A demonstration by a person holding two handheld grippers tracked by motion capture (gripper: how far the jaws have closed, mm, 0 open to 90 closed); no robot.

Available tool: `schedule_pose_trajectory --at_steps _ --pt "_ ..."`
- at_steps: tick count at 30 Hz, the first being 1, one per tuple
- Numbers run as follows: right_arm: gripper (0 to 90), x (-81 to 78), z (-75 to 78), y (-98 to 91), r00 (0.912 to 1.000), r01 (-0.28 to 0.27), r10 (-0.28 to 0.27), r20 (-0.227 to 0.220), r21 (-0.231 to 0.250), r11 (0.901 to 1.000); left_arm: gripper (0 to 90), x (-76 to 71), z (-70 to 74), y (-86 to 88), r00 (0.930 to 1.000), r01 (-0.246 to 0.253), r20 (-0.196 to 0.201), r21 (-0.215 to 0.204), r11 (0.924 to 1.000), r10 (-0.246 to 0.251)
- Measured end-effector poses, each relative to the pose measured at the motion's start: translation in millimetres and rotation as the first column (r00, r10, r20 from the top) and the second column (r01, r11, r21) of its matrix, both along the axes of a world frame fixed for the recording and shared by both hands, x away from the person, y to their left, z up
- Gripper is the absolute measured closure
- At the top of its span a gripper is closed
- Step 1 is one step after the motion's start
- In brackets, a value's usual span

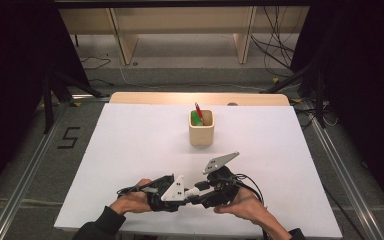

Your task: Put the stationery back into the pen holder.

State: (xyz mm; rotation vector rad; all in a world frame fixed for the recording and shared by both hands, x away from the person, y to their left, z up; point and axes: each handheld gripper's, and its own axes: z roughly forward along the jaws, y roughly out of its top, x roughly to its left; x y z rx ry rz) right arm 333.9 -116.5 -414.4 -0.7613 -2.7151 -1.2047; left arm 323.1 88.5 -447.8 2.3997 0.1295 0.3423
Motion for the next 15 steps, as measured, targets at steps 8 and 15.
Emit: schedule_pose_trajectory --at_steps 8,15 --pt "30.9 1.6 13.1 -17.8 0.9938 0.083 -0.089 0.067 0.088 0.9927 67.7 11.4 2.4 7.7 0.9917 -0.128 -0.023 -0.06 0.99 0.127" --pt "26.6 -0.8 14.9 -36.3 0.9771 0.15 -0.171 0.127 0.158 0.9761 67.7 22.3 5.2 15.5 0.9585 -0.284 -0.069 -0.149 0.9472 0.276"
